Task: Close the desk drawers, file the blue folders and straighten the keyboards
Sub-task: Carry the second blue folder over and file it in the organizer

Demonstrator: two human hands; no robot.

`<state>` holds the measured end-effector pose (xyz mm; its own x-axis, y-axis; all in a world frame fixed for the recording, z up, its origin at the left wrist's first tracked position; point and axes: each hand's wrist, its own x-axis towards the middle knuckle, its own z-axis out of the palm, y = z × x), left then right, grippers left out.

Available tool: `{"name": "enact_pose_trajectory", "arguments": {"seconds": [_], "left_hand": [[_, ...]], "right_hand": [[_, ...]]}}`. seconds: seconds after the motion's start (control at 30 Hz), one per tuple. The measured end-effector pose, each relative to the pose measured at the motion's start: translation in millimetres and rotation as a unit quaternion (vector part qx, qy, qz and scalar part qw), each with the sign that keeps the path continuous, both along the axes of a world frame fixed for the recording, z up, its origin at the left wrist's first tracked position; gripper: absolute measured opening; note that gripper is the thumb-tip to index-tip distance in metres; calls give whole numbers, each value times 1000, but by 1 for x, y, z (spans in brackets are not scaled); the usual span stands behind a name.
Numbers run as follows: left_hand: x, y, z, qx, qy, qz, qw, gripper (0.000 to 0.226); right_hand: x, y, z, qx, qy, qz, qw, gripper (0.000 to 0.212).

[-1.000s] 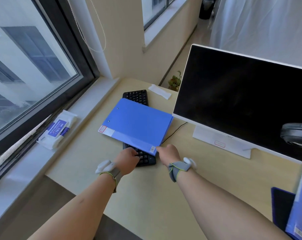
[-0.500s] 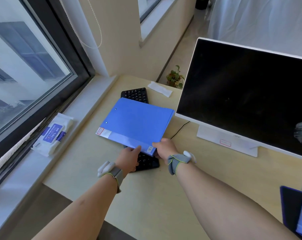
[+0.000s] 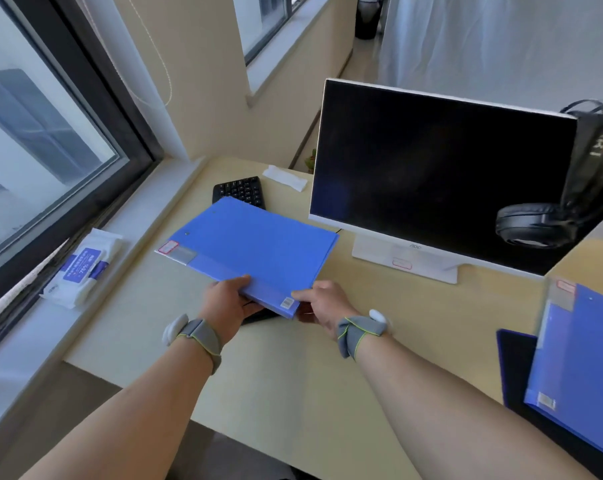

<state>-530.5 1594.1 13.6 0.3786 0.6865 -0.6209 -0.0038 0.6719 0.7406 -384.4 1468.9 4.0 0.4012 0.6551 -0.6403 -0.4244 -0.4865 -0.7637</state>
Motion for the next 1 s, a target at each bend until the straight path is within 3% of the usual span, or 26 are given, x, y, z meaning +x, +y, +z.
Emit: {"name": "enact_pose_trajectory", "arguments": {"seconds": [0.23, 0.37, 0.47, 0.63, 0.87, 1.0], "left_hand": [[6, -97, 24, 29, 6, -9, 1000, 24], [4, -165, 33, 26, 12, -77, 997, 27], [17, -208, 42, 41, 26, -163, 985, 29], [58, -302, 55, 67, 40, -341, 937, 34], [131, -427, 83, 142, 71, -473, 867, 33], [167, -491, 98, 169, 45, -490, 854, 33]], "right_hand": [[34, -115, 27, -12, -68, -109, 992, 7], [69, -201, 47, -112, -227, -182, 950, 38], [79, -264, 59, -193, -361, -111, 906, 47], [87, -389, 81, -158, -292, -41, 942, 28], [119, -555, 93, -176, -324, -186, 911, 27], [131, -628, 98, -179, -314, -252, 898, 17]]}}
